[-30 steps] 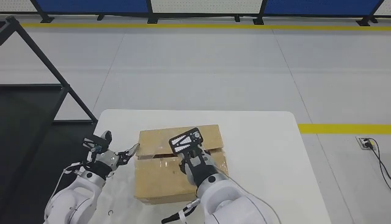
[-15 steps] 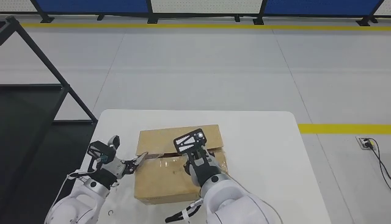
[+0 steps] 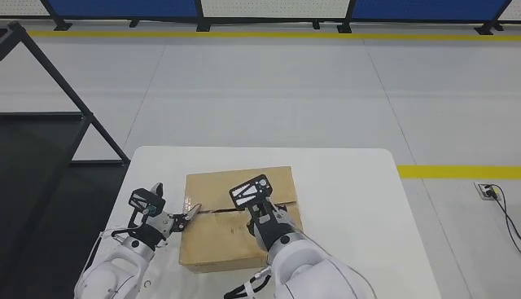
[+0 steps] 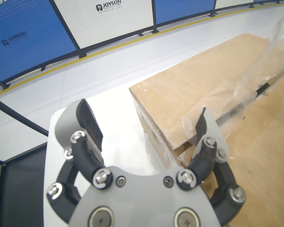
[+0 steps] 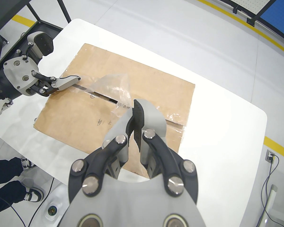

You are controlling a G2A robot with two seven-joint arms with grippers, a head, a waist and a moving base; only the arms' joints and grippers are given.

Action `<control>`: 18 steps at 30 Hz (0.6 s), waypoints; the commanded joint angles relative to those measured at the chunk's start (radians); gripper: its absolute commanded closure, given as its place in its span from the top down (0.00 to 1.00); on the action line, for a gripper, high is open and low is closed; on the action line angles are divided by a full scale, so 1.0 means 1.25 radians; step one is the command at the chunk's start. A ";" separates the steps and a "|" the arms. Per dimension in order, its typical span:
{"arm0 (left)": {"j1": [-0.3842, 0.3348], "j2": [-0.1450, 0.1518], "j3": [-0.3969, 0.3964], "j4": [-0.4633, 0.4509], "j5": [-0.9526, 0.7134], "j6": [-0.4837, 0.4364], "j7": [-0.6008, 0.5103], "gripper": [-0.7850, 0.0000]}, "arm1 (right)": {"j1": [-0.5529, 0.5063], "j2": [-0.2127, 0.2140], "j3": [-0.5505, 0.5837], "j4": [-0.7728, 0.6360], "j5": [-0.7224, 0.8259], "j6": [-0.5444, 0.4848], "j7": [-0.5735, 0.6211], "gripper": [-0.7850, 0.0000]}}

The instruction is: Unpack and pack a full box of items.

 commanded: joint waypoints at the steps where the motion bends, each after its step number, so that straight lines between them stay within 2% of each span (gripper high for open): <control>1: -0.001 0.000 0.000 0.002 0.002 -0.006 -0.007 1.00 | 0.003 -0.001 0.000 0.005 -0.006 -0.008 0.008 0.00; 10: 0.000 0.000 -0.006 0.000 0.007 -0.023 -0.015 1.00 | 0.021 -0.007 0.006 0.027 -0.027 -0.041 0.028 0.00; 11: 0.000 0.000 -0.007 0.000 0.006 -0.024 -0.016 1.00 | 0.024 -0.008 0.007 0.030 -0.029 -0.048 0.031 0.05; 12: 0.000 0.001 -0.007 -0.001 0.006 -0.027 -0.017 1.00 | 0.026 -0.008 0.009 0.034 -0.031 -0.053 0.034 0.22; 18: 0.001 0.001 -0.013 0.000 0.003 -0.033 -0.019 1.00 | 0.044 -0.012 0.028 0.057 -0.026 -0.066 0.043 0.33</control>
